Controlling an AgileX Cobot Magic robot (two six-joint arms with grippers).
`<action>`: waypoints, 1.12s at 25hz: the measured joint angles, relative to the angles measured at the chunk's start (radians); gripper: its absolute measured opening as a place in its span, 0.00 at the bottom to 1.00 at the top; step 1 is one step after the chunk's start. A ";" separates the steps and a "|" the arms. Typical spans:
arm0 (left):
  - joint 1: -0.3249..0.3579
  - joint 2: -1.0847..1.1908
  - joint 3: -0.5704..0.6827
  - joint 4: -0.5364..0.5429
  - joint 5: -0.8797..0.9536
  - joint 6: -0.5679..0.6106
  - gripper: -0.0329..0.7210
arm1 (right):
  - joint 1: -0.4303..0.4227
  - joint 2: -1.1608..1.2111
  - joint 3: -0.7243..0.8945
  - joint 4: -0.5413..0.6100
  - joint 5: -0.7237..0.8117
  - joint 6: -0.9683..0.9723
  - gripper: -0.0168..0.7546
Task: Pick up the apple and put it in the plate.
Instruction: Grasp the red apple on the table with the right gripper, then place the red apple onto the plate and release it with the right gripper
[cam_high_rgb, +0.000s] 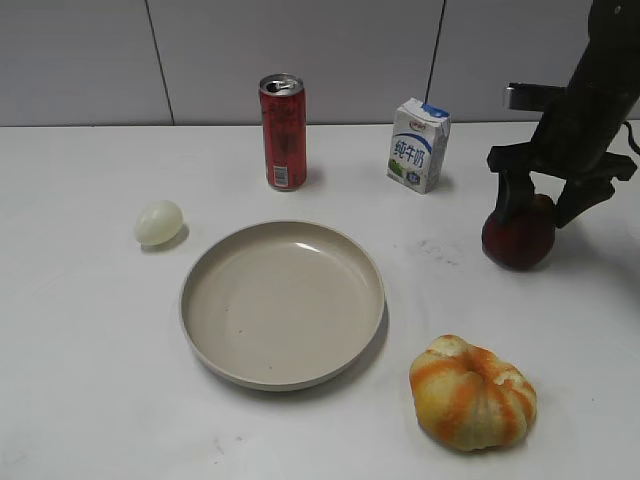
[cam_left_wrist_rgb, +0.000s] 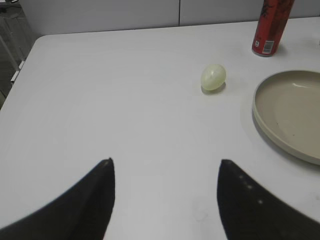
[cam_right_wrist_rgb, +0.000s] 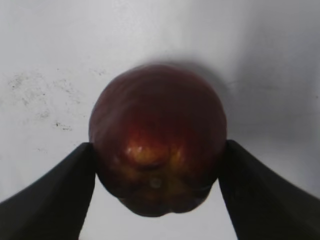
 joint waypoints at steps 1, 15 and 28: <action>0.000 0.000 0.000 0.000 0.000 0.000 0.69 | 0.000 0.002 -0.002 0.000 0.001 -0.004 0.79; 0.000 0.000 0.000 0.000 0.000 0.000 0.69 | 0.076 -0.101 -0.004 0.023 0.045 -0.035 0.76; 0.000 0.000 0.000 0.000 0.000 0.000 0.69 | 0.589 -0.123 -0.020 -0.009 -0.099 -0.024 0.76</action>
